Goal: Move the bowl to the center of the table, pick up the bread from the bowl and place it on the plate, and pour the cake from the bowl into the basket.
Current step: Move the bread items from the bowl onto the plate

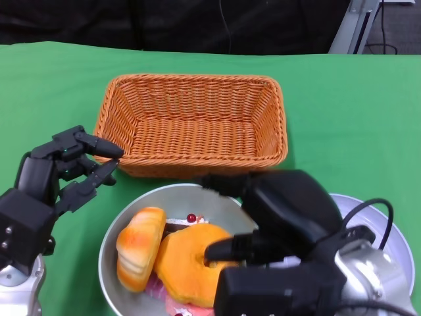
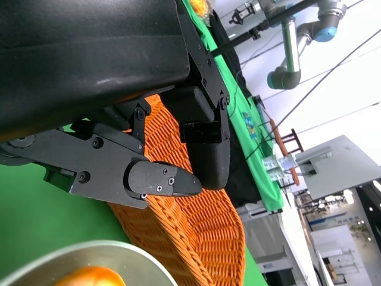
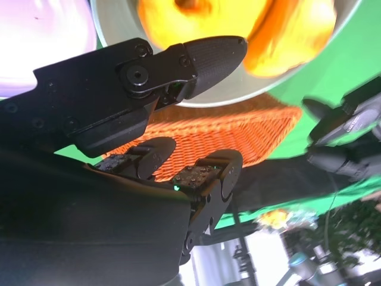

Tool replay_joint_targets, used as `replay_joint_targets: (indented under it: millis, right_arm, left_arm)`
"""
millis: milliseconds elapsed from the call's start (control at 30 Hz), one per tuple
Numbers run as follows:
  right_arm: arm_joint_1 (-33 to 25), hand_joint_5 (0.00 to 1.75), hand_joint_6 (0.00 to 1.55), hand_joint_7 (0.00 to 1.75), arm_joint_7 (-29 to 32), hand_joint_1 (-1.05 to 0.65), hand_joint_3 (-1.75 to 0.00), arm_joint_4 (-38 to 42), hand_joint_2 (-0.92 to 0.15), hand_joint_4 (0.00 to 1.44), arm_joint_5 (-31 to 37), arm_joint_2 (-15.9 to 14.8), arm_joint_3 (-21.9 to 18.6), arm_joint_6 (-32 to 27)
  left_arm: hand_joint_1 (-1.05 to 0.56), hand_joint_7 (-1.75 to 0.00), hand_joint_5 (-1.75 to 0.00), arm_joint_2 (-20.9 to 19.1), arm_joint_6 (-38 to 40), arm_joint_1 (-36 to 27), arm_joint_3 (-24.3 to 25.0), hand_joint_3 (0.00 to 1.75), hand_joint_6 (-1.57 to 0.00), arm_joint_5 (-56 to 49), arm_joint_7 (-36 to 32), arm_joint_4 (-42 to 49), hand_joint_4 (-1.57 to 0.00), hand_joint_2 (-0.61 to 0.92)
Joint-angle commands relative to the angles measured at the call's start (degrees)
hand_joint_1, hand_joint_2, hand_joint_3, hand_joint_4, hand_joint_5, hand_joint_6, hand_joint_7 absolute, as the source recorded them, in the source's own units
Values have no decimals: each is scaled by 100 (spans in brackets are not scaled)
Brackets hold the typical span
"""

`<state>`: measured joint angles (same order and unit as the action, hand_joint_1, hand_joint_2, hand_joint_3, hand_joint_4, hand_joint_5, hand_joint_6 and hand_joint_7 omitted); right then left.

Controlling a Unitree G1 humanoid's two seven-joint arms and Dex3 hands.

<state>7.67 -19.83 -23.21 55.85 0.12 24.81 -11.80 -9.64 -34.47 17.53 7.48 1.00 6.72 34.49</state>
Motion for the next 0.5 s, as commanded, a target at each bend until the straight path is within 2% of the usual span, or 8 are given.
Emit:
replay_joint_targets:
  millis: [33,500]
  right_arm:
    - [234,6,57,2,241,-63,-13,170,-92,69,-295,47,-279,-129]
    - [398,7,61,2,623,-59,-11,277,-92,75,-522,-120,-476,-288]
  left_arm:
    - [-25,-98,-129,-173,-6,66,71,24,-81,80,71,91,-80,92]
    - [-24,-96,-127,-148,-58,122,66,23,-82,90,54,173,-81,92]
